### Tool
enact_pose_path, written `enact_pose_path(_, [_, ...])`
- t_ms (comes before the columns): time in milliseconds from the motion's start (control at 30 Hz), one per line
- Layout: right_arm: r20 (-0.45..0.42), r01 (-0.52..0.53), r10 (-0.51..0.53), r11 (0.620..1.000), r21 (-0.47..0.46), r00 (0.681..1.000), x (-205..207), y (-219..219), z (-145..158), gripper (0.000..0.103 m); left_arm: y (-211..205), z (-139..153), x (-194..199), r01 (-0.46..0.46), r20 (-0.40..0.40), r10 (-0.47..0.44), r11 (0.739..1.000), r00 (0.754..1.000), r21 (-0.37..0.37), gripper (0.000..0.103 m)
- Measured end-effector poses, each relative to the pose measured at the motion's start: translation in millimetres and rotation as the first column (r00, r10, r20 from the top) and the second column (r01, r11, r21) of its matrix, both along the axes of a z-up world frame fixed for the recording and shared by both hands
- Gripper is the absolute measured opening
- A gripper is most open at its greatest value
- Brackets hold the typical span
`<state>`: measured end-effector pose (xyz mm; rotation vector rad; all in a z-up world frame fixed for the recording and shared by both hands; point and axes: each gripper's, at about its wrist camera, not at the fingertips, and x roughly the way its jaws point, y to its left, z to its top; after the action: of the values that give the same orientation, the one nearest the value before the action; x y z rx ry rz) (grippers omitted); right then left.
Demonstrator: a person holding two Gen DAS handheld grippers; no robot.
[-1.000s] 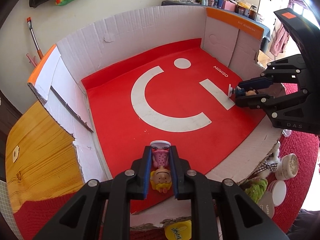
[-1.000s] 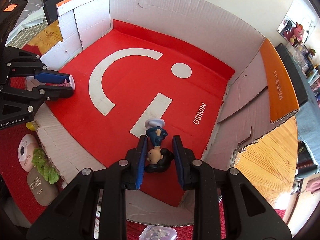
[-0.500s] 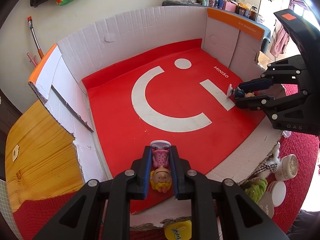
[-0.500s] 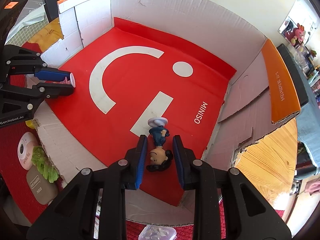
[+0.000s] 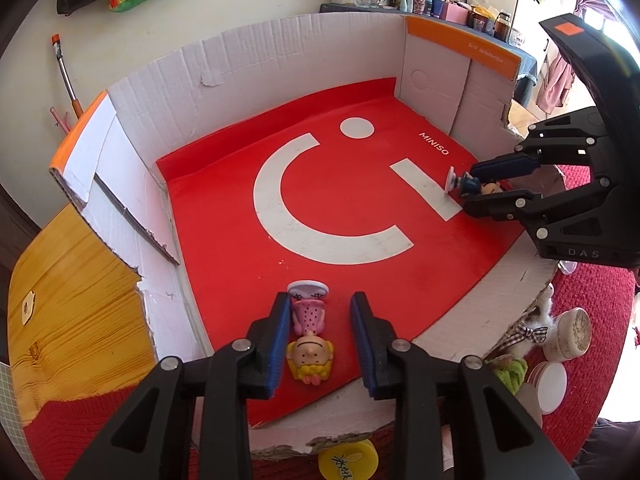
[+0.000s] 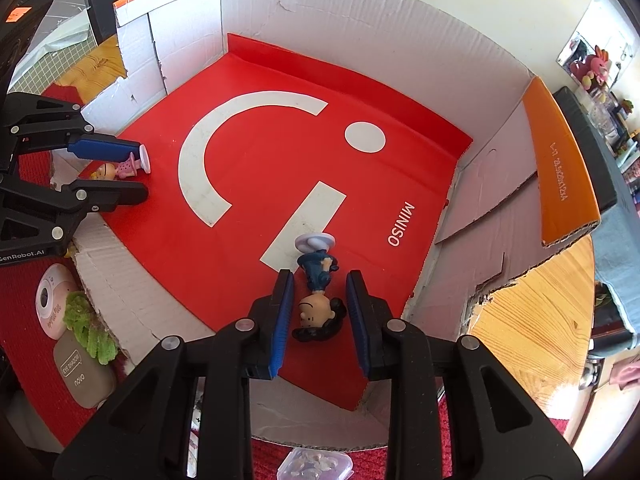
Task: Organize objects
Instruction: 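Open the left tool to drop the girl figurine while the right releases the boy figurine, then withdraw both open tools from the box back over the mat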
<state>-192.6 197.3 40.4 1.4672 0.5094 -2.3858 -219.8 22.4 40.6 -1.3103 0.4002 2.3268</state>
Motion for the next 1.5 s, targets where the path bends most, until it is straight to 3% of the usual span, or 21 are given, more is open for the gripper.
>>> enact_pose_path(100, [-0.005,0.013,-0.013,1.000,0.004,1.000,1.8,3.9,0.9,0.035,0.9,0.2,0.3,0.000,0.000,0.000,1.000,1.000,0.002,0.034])
enact_pose_path(133, [-0.010,0.019,-0.019,1.000,0.002,1.000,2.5,6.1,1.7,0.049,0.9,0.2,0.8,0.001,0.000,-0.001,1.000,1.000,0.003,0.035])
enact_pose_path(333, [-0.043,0.020,-0.020,1.000,0.006,0.999,11.3,9.7,9.3,0.059,2.0,0.4,1.7,0.003,-0.002,-0.003,1.000,1.000,0.009,0.042])
enact_pose_path(600, [-0.058,0.017,-0.018,1.000,-0.008,0.998,18.6,13.8,19.4,0.071,-0.3,3.9,2.3,-0.024,-0.001,0.024,0.999,1.000,0.036,0.047])
enact_pose_path(700, [-0.070,0.014,-0.014,1.000,-0.003,0.997,28.9,11.1,23.7,0.071,-4.3,8.3,4.0,-0.045,-0.006,0.045,0.997,0.999,0.056,0.054])
enact_pose_path(900, [-0.093,0.019,-0.021,1.000,-0.020,0.995,20.5,-0.1,32.4,0.071,-14.4,20.6,13.9,-0.069,-0.020,0.072,0.993,0.997,0.096,0.054])
enact_pose_path(1167, [-0.183,0.054,-0.071,0.994,-0.095,0.980,22.7,-6.4,55.8,0.076,-27.4,54.1,35.8,-0.101,-0.114,0.121,0.981,0.986,0.165,0.059])
enact_pose_path(1267, [-0.233,0.072,-0.105,0.986,-0.148,0.967,31.8,-3.4,71.9,0.077,-31.3,70.1,49.4,-0.110,-0.172,0.145,0.975,0.974,0.194,0.061])
enact_pose_path(1400, [-0.299,0.081,-0.154,0.967,-0.242,0.942,52.8,1.3,92.6,0.086,-35.2,88.8,72.6,-0.111,-0.260,0.172,0.966,0.950,0.232,0.068])
enact_pose_path(1500, [-0.355,0.079,-0.173,0.961,-0.264,0.919,72.5,1.1,106.1,0.087,-37.9,100.6,88.2,-0.113,-0.306,0.192,0.960,0.933,0.256,0.074])
